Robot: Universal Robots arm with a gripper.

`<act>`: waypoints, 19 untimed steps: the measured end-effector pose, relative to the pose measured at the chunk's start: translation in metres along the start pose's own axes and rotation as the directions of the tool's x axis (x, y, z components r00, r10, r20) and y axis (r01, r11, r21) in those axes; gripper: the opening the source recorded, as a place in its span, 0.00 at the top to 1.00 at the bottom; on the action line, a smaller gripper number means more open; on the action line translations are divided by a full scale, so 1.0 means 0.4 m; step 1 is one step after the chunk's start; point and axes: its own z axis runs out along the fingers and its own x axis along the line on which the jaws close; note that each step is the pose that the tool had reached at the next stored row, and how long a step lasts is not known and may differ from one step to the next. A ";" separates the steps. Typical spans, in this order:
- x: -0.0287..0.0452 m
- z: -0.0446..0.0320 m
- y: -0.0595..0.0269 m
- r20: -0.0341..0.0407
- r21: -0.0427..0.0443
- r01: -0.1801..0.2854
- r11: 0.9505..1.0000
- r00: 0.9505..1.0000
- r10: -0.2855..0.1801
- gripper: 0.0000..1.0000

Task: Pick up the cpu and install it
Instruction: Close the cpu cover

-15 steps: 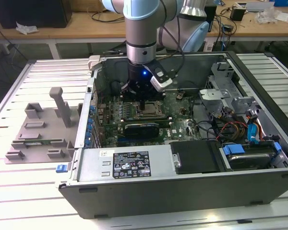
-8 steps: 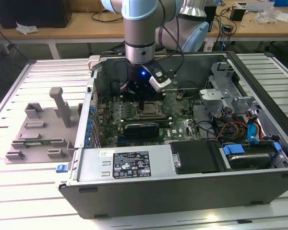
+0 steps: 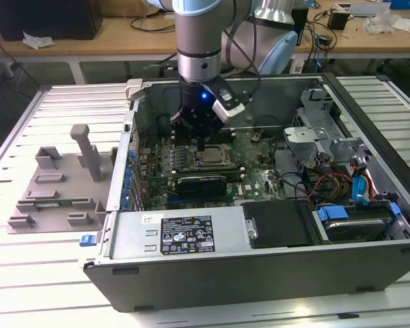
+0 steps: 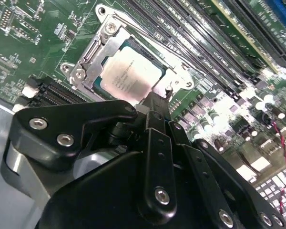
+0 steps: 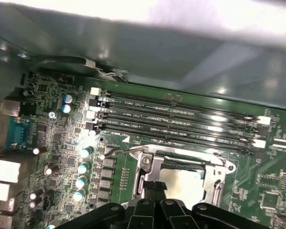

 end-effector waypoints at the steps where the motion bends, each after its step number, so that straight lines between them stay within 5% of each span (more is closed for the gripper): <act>1: 0.000 -0.008 0.000 0.000 0.000 0.000 1.000 1.000 0.000 0.89; 7: -0.008 -0.024 -0.002 0.000 0.002 0.000 1.000 1.000 0.000 0.89; 14: -0.077 -0.025 -0.014 -0.007 0.005 0.000 1.000 1.000 0.000 0.89; 17: -0.078 -0.058 -0.016 -0.007 0.004 0.000 1.000 1.000 0.000 0.89; 19: -0.078 -0.058 -0.016 -0.007 0.004 0.000 1.000 1.000 0.000 0.89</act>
